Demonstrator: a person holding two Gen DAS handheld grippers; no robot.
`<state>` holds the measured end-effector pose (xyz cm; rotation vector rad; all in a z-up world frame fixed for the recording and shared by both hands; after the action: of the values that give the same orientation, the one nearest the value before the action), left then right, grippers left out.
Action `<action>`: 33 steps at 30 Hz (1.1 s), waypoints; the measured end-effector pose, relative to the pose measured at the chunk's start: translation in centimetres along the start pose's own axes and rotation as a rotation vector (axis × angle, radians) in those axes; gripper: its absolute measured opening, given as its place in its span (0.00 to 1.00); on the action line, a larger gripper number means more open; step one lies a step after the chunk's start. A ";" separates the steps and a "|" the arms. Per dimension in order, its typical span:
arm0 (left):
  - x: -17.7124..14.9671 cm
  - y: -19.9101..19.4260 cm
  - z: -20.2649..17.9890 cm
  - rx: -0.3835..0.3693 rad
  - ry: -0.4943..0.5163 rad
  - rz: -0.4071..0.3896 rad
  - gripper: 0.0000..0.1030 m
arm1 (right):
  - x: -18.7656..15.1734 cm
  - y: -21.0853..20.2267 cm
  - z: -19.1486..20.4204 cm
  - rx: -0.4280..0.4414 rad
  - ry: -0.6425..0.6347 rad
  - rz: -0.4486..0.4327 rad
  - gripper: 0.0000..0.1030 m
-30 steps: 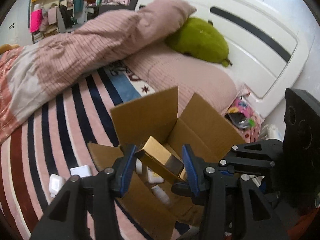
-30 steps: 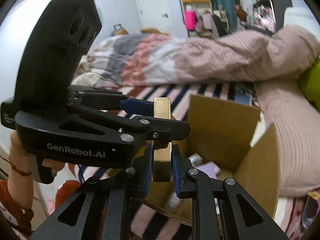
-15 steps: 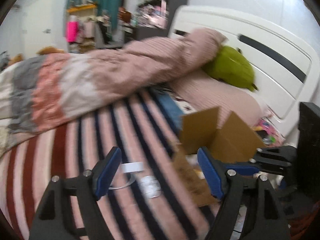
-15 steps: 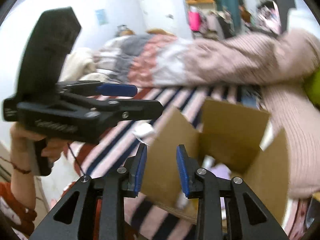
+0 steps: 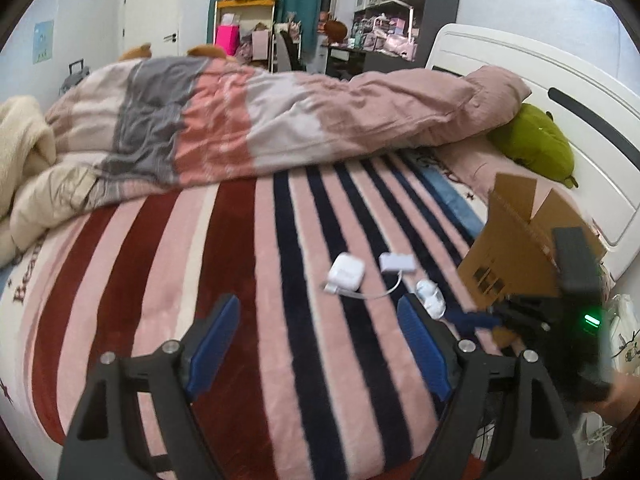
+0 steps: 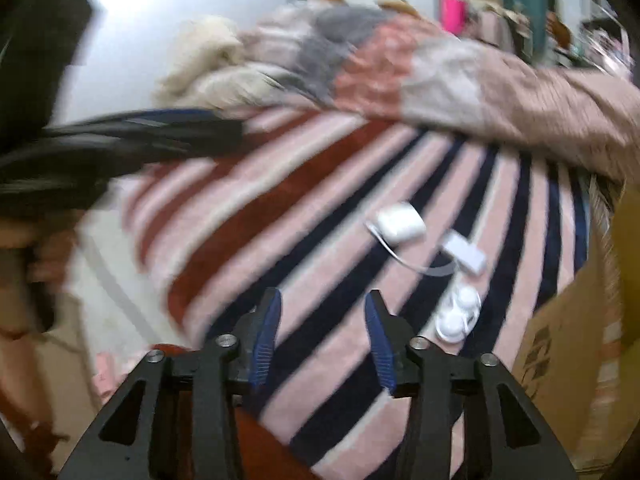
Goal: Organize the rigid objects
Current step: 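Grasp the blue-capped white container with the right gripper, then carry the blue-capped container into the cardboard box and release it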
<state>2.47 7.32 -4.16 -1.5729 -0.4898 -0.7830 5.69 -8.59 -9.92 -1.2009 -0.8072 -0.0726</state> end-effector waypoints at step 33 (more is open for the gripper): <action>2.6 1.0 -3.3 -0.286 -0.014 -0.021 0.76 | 1.2 -3.3 1.3 0.122 -0.095 -0.168 0.10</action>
<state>4.23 3.59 -2.93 -1.8405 -0.4183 -0.8883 4.46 -8.37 -6.44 -1.0257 -0.9817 -0.1023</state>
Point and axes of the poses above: each gripper's, at about its wrist camera, not at the fingertips, and y roughly the way its jaws point, z to its left, x to its top, the point moved 1 cm from there along y, roughly the way its jaws point, and after that the axes turned 8 degrees about y, right-handed, at the moved point
